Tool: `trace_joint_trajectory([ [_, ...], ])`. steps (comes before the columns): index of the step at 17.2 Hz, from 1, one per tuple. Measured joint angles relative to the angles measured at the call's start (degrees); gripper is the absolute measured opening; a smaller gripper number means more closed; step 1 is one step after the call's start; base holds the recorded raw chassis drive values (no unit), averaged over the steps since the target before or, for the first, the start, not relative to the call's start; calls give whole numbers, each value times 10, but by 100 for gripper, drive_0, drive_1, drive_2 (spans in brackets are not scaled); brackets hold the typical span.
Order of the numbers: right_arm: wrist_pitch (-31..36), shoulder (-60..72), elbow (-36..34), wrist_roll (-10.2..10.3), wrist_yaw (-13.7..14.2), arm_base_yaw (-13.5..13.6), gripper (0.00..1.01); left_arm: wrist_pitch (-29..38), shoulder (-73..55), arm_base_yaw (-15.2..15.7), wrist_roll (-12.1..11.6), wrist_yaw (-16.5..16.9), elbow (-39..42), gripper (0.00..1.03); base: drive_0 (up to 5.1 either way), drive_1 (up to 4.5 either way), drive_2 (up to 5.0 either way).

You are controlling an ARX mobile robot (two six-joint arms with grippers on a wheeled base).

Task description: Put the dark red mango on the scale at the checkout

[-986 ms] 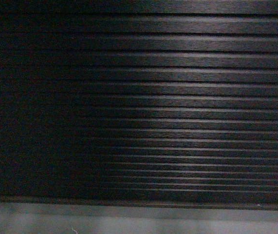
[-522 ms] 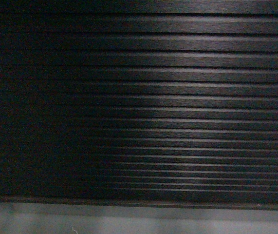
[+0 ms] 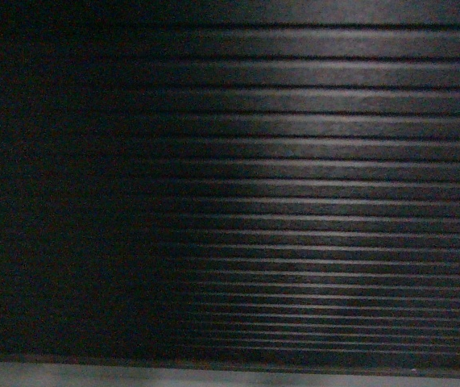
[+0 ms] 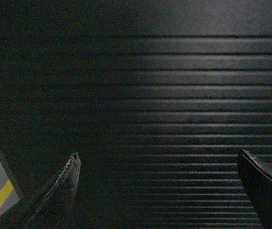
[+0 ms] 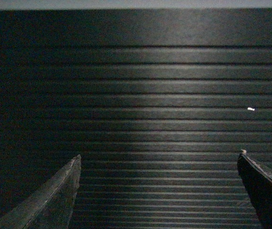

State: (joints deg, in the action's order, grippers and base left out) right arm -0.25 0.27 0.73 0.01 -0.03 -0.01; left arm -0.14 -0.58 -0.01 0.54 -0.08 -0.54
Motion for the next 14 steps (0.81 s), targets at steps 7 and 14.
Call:
trace_joint_trajectory([
  [7,0,0,0,0,0,0,98,0,0,0,0,1,0,98,0,0,0],
  [14,0,0,0,0,1,0,98,0,0,0,0,1,0,98,0,0,0],
])
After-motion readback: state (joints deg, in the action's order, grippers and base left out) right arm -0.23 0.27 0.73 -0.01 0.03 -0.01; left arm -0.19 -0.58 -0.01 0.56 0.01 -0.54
